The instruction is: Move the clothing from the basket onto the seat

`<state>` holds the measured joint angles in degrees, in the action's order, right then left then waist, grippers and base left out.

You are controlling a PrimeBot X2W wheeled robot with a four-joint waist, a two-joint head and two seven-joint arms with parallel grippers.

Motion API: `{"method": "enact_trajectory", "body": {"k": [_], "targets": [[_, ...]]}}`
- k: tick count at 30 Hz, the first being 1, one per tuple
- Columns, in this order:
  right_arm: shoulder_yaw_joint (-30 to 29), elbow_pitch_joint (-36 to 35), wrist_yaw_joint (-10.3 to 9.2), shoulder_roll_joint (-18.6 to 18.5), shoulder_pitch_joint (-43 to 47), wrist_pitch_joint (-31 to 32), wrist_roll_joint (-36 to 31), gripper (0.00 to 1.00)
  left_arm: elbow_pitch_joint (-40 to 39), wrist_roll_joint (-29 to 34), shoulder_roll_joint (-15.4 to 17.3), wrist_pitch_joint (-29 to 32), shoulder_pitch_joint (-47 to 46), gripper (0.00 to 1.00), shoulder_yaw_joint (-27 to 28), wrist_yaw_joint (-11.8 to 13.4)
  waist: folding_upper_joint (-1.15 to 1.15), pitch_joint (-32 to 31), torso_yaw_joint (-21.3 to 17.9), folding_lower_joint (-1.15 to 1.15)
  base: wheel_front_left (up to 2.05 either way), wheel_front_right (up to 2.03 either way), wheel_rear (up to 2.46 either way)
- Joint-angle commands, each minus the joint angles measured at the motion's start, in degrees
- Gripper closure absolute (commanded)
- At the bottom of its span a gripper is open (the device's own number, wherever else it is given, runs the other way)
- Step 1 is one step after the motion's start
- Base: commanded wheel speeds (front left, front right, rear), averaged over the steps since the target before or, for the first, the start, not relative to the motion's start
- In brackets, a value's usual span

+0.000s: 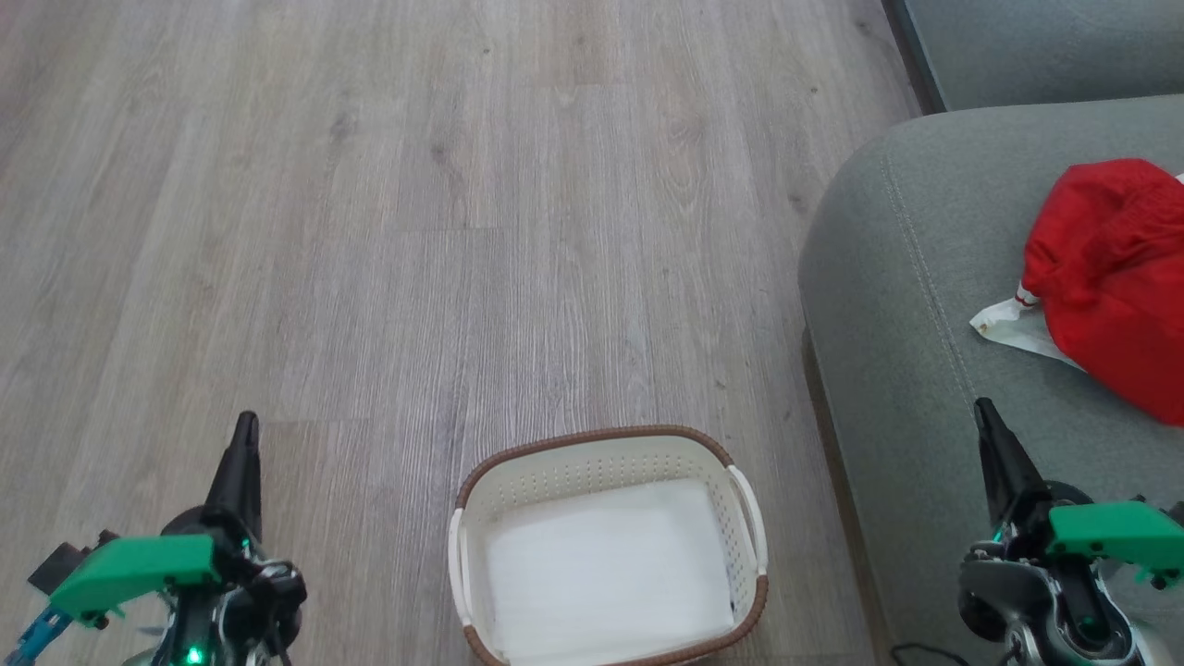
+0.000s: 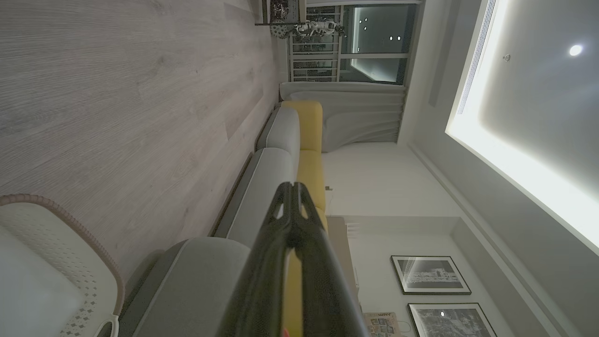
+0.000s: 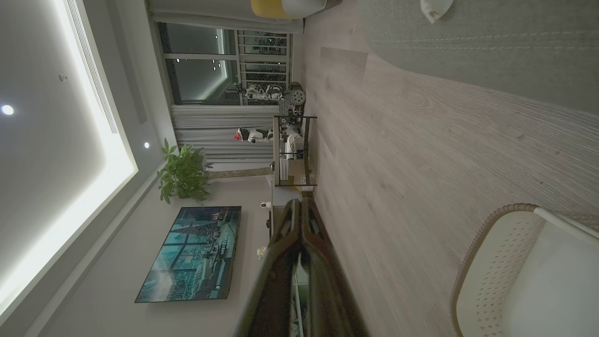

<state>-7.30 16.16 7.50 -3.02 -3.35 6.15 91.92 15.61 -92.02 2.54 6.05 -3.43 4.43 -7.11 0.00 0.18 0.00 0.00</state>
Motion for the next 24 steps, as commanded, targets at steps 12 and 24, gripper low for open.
{"method": "enact_trajectory", "body": {"k": [12, 24], "targets": [[0.9, -2.1, -0.01, 0.0, -2.8, 0.3, 0.3, 1.0, -1.5, -0.1, 0.3, 0.4, -2.8, 1.0, 2.1, -0.4, 0.0, 0.0, 0.0, 0.0, 0.0, 0.0, 0.0], [0.8, -2.1, -0.01, 0.1, -2.8, 0.3, 0.3, 1.0, -1.5, -0.1, 0.3, 0.4, -2.8, 1.0, 2.1, -0.4, 0.0, 0.0, 0.0, 0.0, 0.0, 0.0, 0.0]]}}
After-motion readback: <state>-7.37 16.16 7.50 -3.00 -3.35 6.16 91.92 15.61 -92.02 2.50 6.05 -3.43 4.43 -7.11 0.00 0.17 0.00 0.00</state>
